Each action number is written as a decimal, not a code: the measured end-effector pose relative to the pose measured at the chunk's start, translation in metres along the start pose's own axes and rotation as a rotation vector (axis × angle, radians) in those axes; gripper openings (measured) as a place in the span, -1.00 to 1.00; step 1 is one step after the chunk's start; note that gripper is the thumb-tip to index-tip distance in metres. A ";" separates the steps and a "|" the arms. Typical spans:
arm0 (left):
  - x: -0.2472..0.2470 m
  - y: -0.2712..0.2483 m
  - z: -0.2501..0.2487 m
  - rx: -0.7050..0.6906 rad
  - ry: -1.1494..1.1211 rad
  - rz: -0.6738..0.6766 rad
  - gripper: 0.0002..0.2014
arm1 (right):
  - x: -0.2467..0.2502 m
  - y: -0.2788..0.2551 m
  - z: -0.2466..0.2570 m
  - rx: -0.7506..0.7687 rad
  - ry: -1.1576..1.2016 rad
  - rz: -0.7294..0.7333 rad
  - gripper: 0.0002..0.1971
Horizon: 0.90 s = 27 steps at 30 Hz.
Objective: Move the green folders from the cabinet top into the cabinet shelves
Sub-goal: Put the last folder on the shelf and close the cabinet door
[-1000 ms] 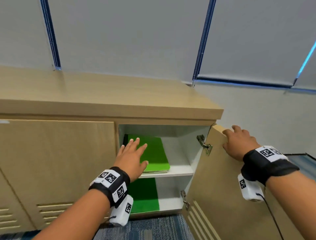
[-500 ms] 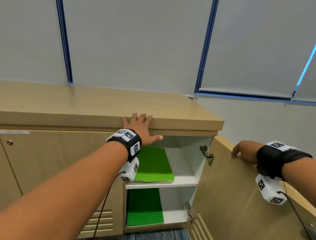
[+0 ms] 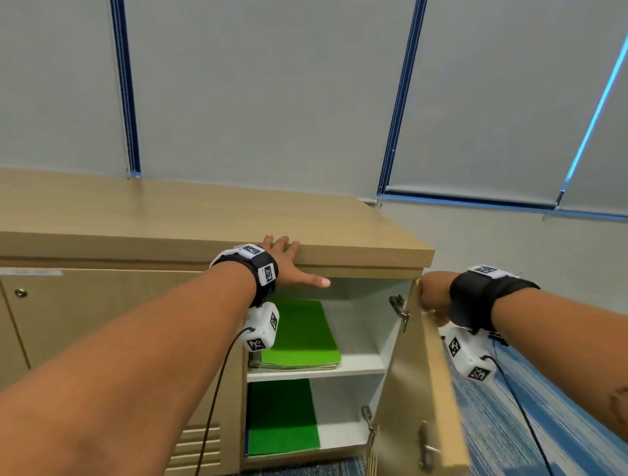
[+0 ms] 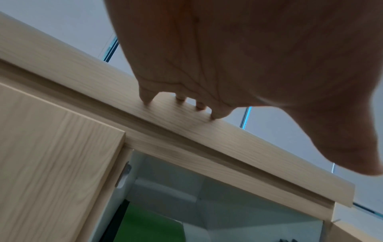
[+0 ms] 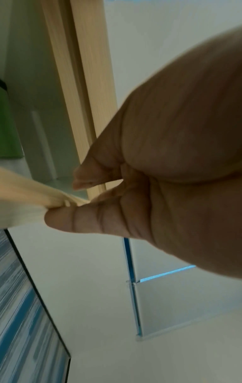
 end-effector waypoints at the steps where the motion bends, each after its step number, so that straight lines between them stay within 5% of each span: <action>1: 0.002 -0.001 0.001 -0.006 0.001 0.010 0.28 | 0.002 0.000 0.007 0.021 0.009 -0.001 -0.96; 7: 0.014 -0.006 0.007 -0.043 0.035 0.099 0.32 | 0.001 -0.002 0.047 0.156 0.046 0.070 -0.82; 13: 0.002 0.001 0.018 -0.106 0.196 0.104 0.43 | -0.017 0.012 0.086 0.276 0.042 -0.078 -0.81; 18: -0.014 0.005 0.021 -0.126 0.203 -0.049 0.31 | -0.020 0.031 0.107 0.324 -0.137 -0.158 -0.79; 22: -0.015 0.008 0.018 -0.098 0.201 -0.138 0.17 | -0.021 0.038 0.110 0.416 -0.215 -0.504 -0.35; 24: -0.016 0.007 0.017 -0.088 0.290 -0.197 0.06 | -0.023 0.043 0.115 0.461 -0.222 -0.562 -0.16; 27: -0.021 0.005 0.014 -0.075 0.338 -0.301 -0.06 | -0.026 0.055 0.123 0.491 -0.237 -0.571 -0.16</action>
Point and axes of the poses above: each hand's wrist, its own y-axis towards the middle knuckle, its own x-axis out of the back of the hand, z = x × y, the point moved 2 cm from there along y, towards the middle knuckle
